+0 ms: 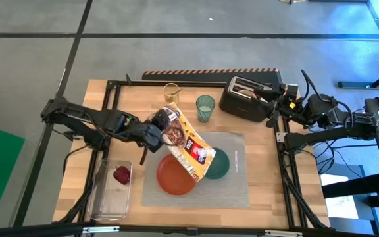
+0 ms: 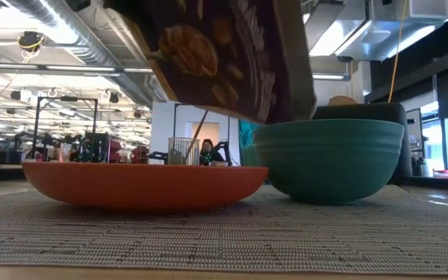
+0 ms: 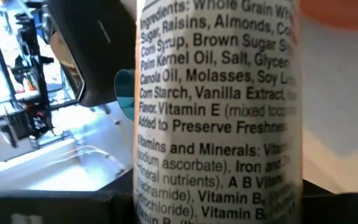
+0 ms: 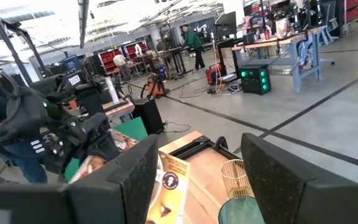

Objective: Arrange a breakfast setting
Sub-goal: Pour the cereal into the blue bowl from the cereal box

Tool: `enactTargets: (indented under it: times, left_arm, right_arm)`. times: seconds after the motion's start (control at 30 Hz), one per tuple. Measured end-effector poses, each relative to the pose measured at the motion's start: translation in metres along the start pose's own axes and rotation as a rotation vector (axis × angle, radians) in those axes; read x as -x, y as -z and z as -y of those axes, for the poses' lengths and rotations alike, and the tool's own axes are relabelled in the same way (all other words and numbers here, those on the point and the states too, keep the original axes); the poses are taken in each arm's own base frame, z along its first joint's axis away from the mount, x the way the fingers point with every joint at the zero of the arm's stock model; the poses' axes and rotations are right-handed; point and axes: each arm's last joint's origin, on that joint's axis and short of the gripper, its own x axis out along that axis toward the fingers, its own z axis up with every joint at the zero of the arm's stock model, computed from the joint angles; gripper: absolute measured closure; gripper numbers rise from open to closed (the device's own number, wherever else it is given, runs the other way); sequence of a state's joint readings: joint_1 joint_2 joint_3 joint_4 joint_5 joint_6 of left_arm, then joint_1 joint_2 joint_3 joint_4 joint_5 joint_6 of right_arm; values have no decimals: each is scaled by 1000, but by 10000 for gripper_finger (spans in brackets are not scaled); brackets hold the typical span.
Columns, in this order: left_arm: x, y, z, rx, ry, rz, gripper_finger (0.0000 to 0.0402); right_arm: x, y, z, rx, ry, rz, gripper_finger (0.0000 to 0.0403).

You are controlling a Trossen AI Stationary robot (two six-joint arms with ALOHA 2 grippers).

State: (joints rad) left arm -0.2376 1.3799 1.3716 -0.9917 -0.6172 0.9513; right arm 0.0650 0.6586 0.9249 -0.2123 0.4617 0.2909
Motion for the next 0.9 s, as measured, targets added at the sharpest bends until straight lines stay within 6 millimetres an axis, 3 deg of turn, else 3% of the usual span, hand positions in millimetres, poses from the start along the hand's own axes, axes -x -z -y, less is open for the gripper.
enactTargets:
  times: [0.17, 0.33, 0.9]
  left_arm:
    - [-9, -9, 1, -86, -49, -94, 257]
    - [-9, -11, 0, -80, -60, -78, 257]
    - [2, -19, -1, -206, -92, -49, 257]
  right_arm:
    - [0, 0, 0, 0, -8, -3, 182]
    - [0, 0, 0, 0, -12, -4, 182]
    - [0, 0, -1, 7, -27, -8, 182]
